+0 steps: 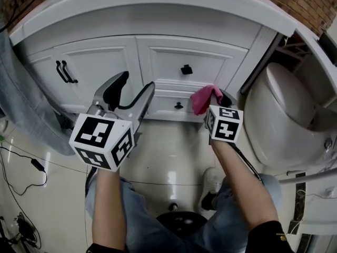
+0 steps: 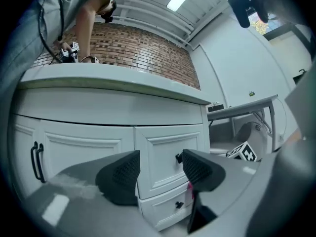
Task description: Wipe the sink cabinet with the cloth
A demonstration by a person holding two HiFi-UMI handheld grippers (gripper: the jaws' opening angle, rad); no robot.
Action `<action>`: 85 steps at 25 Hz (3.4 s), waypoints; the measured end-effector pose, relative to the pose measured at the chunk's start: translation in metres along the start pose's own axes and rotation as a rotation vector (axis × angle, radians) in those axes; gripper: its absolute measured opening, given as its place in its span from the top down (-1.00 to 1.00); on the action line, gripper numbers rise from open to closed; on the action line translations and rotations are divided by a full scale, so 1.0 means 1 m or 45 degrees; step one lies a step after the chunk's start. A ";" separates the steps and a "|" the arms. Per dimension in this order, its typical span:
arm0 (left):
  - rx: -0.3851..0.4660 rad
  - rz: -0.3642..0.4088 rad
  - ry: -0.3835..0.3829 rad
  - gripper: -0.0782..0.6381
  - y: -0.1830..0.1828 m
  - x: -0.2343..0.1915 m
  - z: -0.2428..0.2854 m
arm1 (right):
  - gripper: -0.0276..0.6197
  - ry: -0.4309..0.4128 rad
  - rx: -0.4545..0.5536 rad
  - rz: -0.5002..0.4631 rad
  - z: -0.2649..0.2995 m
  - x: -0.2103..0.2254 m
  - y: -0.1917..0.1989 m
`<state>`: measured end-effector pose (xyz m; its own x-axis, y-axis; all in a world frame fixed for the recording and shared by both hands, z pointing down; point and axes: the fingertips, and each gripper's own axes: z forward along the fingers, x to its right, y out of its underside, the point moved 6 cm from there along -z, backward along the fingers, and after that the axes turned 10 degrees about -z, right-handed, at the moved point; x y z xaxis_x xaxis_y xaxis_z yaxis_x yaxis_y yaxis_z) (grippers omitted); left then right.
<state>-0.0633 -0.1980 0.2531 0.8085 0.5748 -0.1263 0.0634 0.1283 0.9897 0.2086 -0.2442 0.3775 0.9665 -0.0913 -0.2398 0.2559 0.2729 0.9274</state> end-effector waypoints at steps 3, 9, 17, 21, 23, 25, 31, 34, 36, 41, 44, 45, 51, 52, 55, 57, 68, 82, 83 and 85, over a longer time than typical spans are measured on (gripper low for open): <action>-0.008 -0.056 0.038 0.02 0.002 0.007 0.004 | 0.82 0.064 -0.005 0.016 -0.007 0.024 0.005; 0.019 -0.063 0.053 0.02 -0.003 0.022 -0.004 | 0.82 0.072 0.053 0.058 -0.012 0.027 -0.003; 0.062 -0.028 0.059 0.02 -0.011 0.049 -0.035 | 0.82 -0.053 0.358 0.001 -0.083 0.003 -0.078; 0.137 -0.012 0.070 0.05 -0.022 0.072 -0.055 | 0.82 -0.139 0.447 0.035 -0.137 -0.003 -0.096; 0.158 0.016 0.076 0.05 -0.024 0.086 -0.064 | 0.82 -0.195 0.484 0.025 -0.165 -0.005 -0.101; 0.165 0.046 0.088 0.05 -0.023 0.101 -0.074 | 0.82 -0.230 0.513 0.000 -0.191 -0.005 -0.102; 0.214 0.096 0.017 0.05 -0.022 0.116 -0.104 | 0.82 -0.238 0.513 -0.019 -0.244 -0.017 -0.080; 0.223 0.075 -0.011 0.05 -0.017 0.117 -0.113 | 0.82 -0.203 0.526 -0.064 -0.257 -0.022 -0.074; 0.215 0.050 -0.006 0.05 -0.012 0.120 -0.119 | 0.83 -0.187 0.549 -0.085 -0.262 -0.025 -0.075; 0.182 0.039 0.017 0.05 0.000 0.131 -0.122 | 0.83 -0.187 0.595 -0.089 -0.269 -0.027 -0.084; 0.169 0.044 0.018 0.05 0.002 0.131 -0.122 | 0.83 -0.192 0.595 -0.067 -0.268 -0.028 -0.083; 0.167 0.045 0.015 0.05 0.002 0.130 -0.122 | 0.83 -0.196 0.593 -0.057 -0.267 -0.028 -0.083; 0.168 0.042 0.014 0.05 0.001 0.130 -0.120 | 0.83 -0.193 0.608 -0.039 -0.268 -0.025 -0.084; 0.168 0.042 0.015 0.05 0.001 0.131 -0.119 | 0.82 -0.200 0.619 -0.030 -0.268 -0.025 -0.085; 0.168 0.040 0.024 0.05 0.002 0.133 -0.118 | 0.82 -0.226 0.637 -0.006 -0.268 -0.027 -0.084; 0.168 0.041 0.031 0.05 0.002 0.133 -0.119 | 0.82 -0.228 0.628 -0.002 -0.267 -0.027 -0.083; 0.167 0.025 0.022 0.05 0.000 0.130 -0.125 | 0.82 -0.219 0.546 -0.063 -0.252 -0.035 -0.072; 0.334 -0.055 0.048 0.11 -0.013 0.084 -0.100 | 0.82 -0.352 0.189 -0.027 -0.094 -0.090 -0.031; 0.307 -0.068 0.033 0.11 -0.010 0.079 -0.097 | 0.82 -0.363 0.176 -0.026 -0.085 -0.094 -0.029; 0.274 -0.082 -0.008 0.11 -0.008 0.072 -0.096 | 0.82 -0.390 0.164 -0.025 -0.071 -0.105 -0.030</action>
<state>-0.0620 -0.0804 0.2300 0.8023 0.5660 -0.1896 0.2377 -0.0115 0.9713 0.1009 -0.1747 0.3545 0.9058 -0.3842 -0.1785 0.2508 0.1468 0.9568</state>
